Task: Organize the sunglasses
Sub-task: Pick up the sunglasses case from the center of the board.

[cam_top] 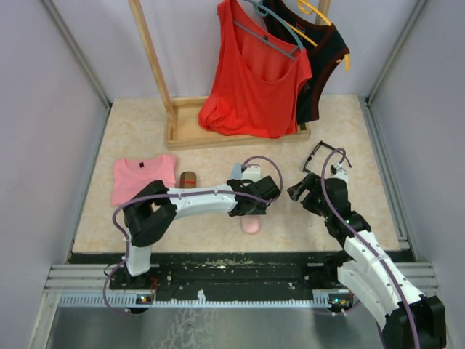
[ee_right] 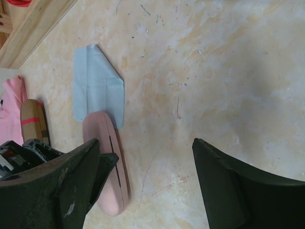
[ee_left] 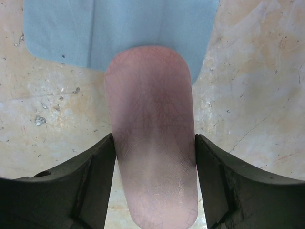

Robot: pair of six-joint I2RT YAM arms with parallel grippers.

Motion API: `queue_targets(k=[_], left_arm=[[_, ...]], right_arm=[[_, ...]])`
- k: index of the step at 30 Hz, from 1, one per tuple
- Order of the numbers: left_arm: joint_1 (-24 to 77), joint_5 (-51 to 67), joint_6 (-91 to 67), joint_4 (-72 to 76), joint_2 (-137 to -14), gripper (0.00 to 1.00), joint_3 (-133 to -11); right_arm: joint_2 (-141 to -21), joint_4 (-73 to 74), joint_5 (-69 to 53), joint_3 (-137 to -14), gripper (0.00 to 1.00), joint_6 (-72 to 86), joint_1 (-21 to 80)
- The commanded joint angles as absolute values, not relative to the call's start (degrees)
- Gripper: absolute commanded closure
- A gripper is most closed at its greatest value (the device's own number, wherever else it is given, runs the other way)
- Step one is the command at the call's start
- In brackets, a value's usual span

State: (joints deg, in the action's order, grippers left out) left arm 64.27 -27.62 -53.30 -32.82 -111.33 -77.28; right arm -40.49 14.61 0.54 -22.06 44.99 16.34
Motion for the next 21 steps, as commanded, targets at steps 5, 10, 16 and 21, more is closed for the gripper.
queue_targets(k=[5, 10, 16, 21], left_arm=[[64.47, -28.58, -52.83, -33.71, -109.39, 0.45, -77.98], [64.39, -30.09, -49.20, -31.95, -100.81, 0.87, -75.33], [59.30, -18.16, -38.06, -9.61, -77.38, 1.00, -58.10], [53.29, -6.83, -30.59, 2.42, -58.65, 1.00, -48.78]], right_arm=[[-38.99, 14.16, 0.52, -23.51, 0.22, 42.60, 16.08], [-35.44, 13.53, -0.14, -24.03, 0.20, 38.36, 16.06], [-25.57, 2.99, -12.40, -21.69, 0.20, 35.03, 16.08], [-20.30, -12.29, -25.37, -20.66, 0.19, 37.09, 16.15]])
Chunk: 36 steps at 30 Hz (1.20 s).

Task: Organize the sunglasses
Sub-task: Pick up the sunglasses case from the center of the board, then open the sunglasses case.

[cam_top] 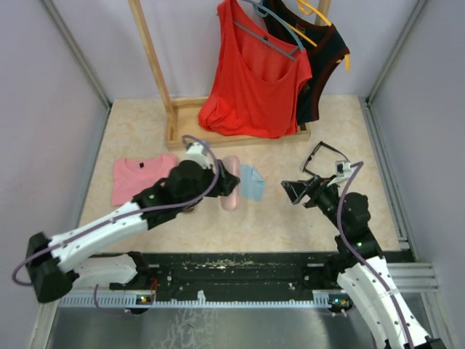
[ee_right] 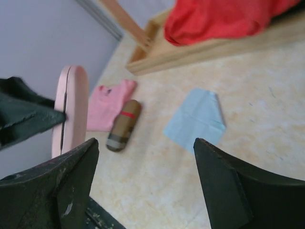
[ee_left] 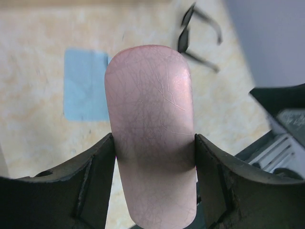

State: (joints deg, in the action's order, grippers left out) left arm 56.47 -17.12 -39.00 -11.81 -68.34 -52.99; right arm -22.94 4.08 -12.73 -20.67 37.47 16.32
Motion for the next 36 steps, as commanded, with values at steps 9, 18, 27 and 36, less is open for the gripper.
queue_targets(k=[9, 18, 27, 36], left_arm=[[52.43, 8.80, -25.50, 11.33, -42.87, 1.00, -48.29], [52.41, 20.33, -24.85, 18.84, -41.17, 1.00, -50.20], [52.43, 26.43, -23.42, 20.86, -40.63, 1.00, -52.90], [52.47, 27.24, -21.94, 20.60, -39.73, 1.00, -53.89]], right_arm=[[-32.48, -48.73, -43.20, -25.96, 0.10, 49.57, 19.72], [-44.56, -45.71, -33.47, -40.19, 0.05, 33.75, 44.54], [-52.41, -45.70, -25.51, -44.61, 0.02, 30.55, 53.69], [-54.88, -46.91, -24.64, -45.80, 0.01, 30.31, 58.18]])
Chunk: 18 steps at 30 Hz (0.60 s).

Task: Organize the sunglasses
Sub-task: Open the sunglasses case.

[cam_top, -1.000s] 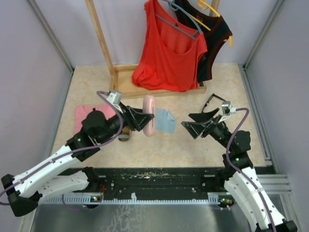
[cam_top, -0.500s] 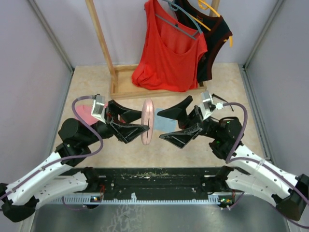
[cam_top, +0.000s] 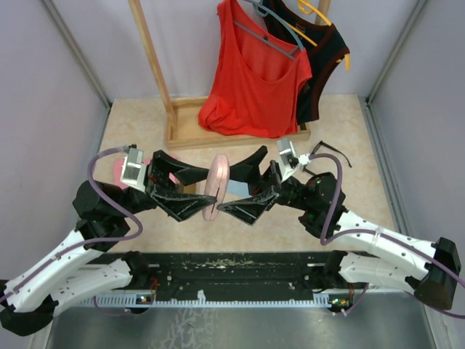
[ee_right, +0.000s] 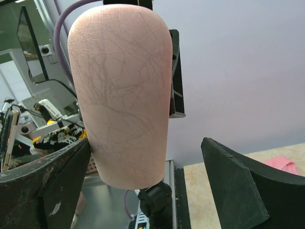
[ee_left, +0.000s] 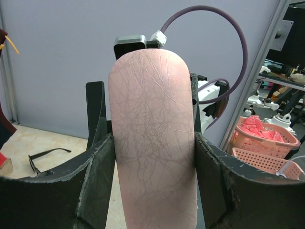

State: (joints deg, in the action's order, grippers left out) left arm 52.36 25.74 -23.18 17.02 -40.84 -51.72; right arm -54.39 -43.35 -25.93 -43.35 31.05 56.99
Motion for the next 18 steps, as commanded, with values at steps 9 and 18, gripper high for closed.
queue_targets(k=[9, 18], left_arm=[[52.49, 26.96, -22.48, 20.91, -39.49, 1.00, -53.37], [52.47, 26.11, -22.56, 20.65, -39.81, 1.00, -53.26]], right_arm=[[-55.96, -52.18, -26.54, -45.66, 0.01, 34.39, 58.28], [-57.45, -53.34, -26.51, -46.22, 0.03, 35.46, 59.05]])
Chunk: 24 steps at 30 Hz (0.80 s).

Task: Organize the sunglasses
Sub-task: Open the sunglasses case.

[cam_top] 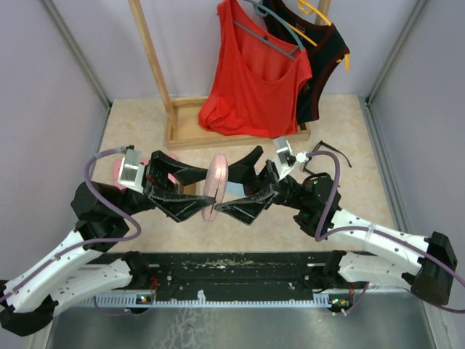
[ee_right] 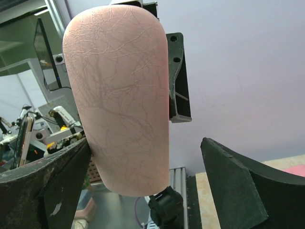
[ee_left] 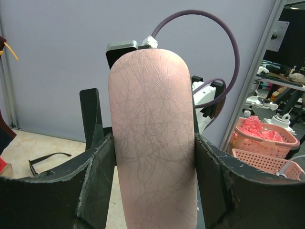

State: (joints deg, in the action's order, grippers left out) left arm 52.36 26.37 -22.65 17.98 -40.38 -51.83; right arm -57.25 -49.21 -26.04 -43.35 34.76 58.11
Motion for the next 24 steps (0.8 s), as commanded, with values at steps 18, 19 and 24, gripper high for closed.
queue_targets(k=[18, 19, 24], left_arm=[[52.51, 24.62, -22.06, 19.29, -40.16, 1.00, -52.86], [52.50, 24.59, -21.94, 19.28, -40.10, 1.00, -52.86], [52.47, 23.82, -21.10, 17.89, -40.00, 1.00, -53.19]], right_arm=[[-59.18, -54.67, -27.56, -47.53, 0.19, 36.40, 59.59], [-59.23, -54.56, -27.59, -47.55, 0.21, 36.39, 59.59], [-58.53, -52.12, -25.59, -47.25, 0.55, 35.28, 59.60]])
